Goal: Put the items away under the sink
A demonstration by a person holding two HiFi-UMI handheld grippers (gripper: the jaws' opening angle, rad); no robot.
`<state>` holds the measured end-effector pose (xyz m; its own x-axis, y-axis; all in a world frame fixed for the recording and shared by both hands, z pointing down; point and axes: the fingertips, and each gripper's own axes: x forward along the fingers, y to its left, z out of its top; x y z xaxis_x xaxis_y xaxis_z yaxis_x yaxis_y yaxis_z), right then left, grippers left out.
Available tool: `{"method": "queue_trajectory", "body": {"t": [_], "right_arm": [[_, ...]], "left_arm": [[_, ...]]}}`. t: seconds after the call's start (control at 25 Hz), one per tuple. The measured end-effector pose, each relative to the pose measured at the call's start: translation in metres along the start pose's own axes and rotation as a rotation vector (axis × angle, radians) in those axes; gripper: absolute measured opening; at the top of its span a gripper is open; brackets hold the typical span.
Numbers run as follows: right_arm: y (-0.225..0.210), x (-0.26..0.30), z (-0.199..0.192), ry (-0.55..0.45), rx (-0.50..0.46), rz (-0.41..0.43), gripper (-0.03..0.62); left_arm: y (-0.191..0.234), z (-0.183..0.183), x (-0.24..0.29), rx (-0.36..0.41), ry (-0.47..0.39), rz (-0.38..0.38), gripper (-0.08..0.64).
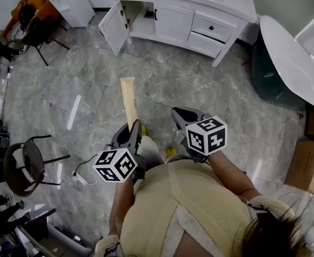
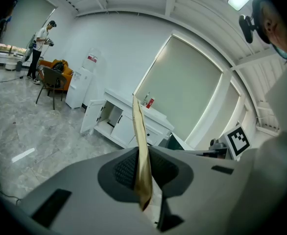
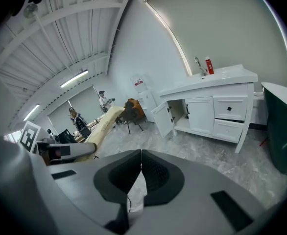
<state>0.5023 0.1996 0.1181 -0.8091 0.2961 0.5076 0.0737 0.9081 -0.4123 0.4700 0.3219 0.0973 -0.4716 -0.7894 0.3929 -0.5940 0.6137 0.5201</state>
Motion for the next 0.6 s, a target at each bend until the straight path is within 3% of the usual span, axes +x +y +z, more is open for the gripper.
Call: {"method": "queue_trajectory", "body": {"t": [0.2, 0.6], "right_arm": [[-0.011, 0.021, 0.019, -0.015, 0.012, -0.037, 0.025], [-0.014, 0.087, 0.074, -0.016, 0.013, -0.085, 0.025]], "left_arm": [[0.014, 0.026, 0.023, 0.037, -0.005, -0.027, 0.072], [0.075, 0.091, 0.058, 0.004, 0.003, -0.053, 0.072]]}}
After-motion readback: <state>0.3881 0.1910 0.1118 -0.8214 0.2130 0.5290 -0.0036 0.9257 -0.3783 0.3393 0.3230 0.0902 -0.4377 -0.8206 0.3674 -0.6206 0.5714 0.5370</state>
